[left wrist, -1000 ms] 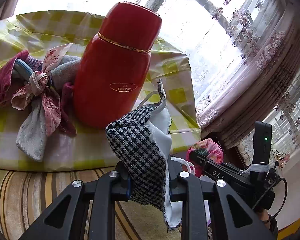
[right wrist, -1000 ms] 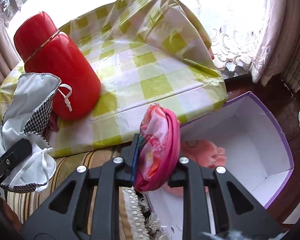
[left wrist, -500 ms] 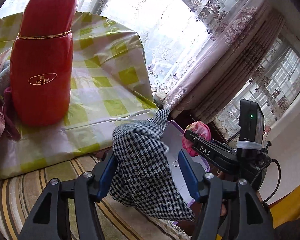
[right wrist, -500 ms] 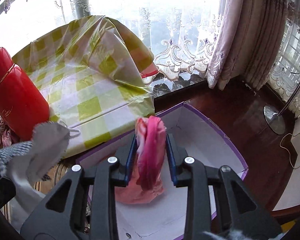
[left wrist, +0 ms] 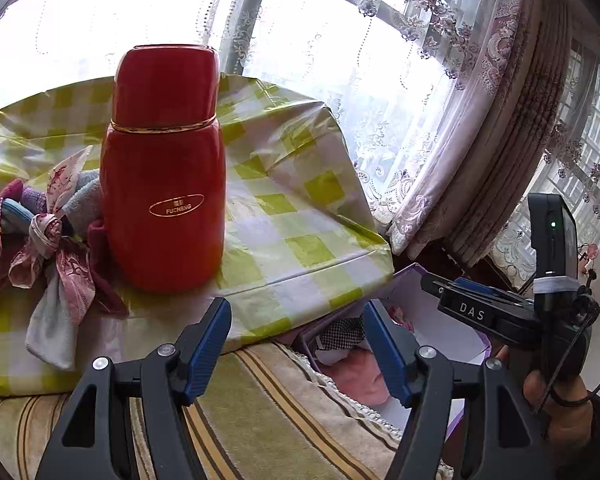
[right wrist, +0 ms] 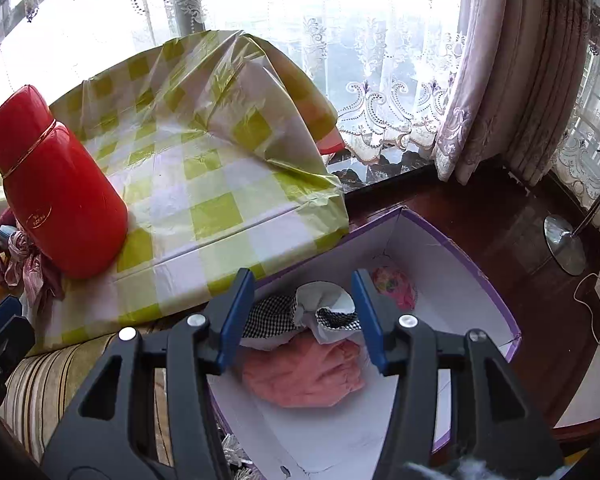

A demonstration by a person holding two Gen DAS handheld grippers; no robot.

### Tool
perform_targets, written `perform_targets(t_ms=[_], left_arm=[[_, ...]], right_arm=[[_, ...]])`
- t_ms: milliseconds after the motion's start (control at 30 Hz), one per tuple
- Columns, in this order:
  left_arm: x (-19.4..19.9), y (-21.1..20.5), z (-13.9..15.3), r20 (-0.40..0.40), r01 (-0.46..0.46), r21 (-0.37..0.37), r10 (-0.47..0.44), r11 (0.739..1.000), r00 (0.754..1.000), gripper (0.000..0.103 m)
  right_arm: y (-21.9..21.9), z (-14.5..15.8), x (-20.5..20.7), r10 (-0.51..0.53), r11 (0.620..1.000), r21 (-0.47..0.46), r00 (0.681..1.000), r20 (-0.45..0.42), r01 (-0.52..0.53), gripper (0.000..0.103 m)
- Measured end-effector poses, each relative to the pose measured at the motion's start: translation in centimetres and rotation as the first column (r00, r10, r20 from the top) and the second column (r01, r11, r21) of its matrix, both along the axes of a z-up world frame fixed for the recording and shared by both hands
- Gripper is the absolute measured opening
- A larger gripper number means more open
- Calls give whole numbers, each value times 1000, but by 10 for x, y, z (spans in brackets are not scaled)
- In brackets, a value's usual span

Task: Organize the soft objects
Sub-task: 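Carry the houndstooth cloth and pink purse into the box and release both, then grasp the white paper roll with the left tool while the right tool grasps the pink knitted glove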

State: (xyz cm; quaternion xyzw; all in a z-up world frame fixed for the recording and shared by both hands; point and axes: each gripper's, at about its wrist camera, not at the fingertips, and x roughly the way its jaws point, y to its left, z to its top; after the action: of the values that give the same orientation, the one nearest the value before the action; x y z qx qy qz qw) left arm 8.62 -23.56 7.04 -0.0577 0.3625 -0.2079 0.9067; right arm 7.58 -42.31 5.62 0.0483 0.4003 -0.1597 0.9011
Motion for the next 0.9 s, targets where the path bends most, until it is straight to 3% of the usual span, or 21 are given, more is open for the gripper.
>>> perform_targets(t_ms=[200,500,900], left_arm=[[11,55,-8,-71,-132,-39,129,990,989,69],[12,150,-5,-13,-330,-92,330,939,944,69],[22,270,-20,-50,-522,-207,524,827,850,68]], right_arm=[[33,3,5,82,997,-12,996,29,-82,55],[102,1,19,257,966,33,966,14,-257,55],[218,-6,32,531,847,-22,847,-17,-531,55]])
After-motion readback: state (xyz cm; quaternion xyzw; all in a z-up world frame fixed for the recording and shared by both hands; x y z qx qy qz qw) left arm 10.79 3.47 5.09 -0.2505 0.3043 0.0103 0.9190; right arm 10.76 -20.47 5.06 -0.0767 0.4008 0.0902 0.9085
